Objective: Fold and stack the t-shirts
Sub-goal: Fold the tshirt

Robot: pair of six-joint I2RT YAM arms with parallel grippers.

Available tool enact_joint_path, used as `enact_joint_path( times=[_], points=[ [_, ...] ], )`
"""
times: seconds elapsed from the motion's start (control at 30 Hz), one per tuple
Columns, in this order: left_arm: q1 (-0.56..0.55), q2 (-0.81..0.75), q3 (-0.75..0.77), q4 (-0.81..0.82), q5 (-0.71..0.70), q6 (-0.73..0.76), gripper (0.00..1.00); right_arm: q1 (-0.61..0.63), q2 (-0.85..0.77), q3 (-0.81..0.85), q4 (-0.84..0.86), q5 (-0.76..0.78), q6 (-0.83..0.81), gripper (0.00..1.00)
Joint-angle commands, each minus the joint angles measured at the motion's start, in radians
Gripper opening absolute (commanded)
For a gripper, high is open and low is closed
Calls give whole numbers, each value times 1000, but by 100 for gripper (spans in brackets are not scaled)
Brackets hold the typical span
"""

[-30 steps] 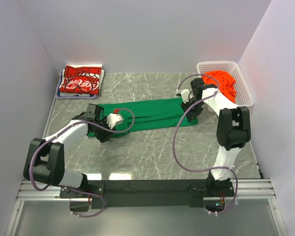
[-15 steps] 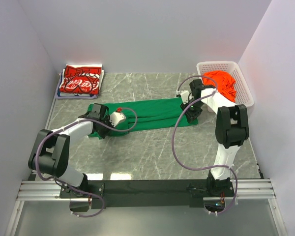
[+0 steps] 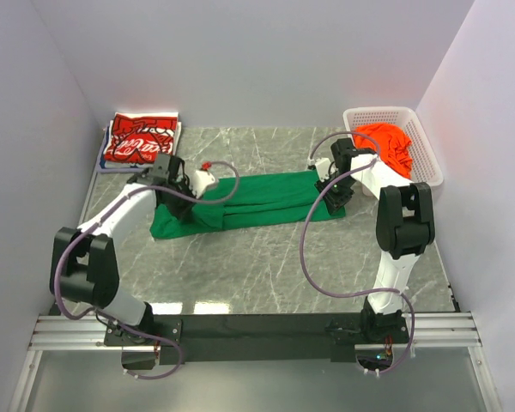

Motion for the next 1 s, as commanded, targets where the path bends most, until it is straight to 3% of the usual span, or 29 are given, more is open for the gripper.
enact_joint_path(
  times=[0.0, 0.4, 0.8, 0.9, 0.93, 0.97],
  points=[
    [50, 58, 105, -34, 44, 25, 1, 2, -8, 5, 15, 6, -9, 33],
    [133, 408, 530, 9, 109, -32, 1, 4, -18, 32, 17, 14, -12, 38],
    [156, 597, 639, 67, 100, -85, 1, 7, 24, 74, 54, 39, 9, 39],
    [156, 596, 639, 61, 123, -99, 11, 8, 51, 81, 44, 39, 17, 39],
    [159, 588, 638, 64, 123, -105, 24, 8, 56, 83, 37, 37, 17, 39],
    [160, 582, 633, 67, 114, -113, 31, 8, 59, 83, 34, 37, 17, 39]
  ],
)
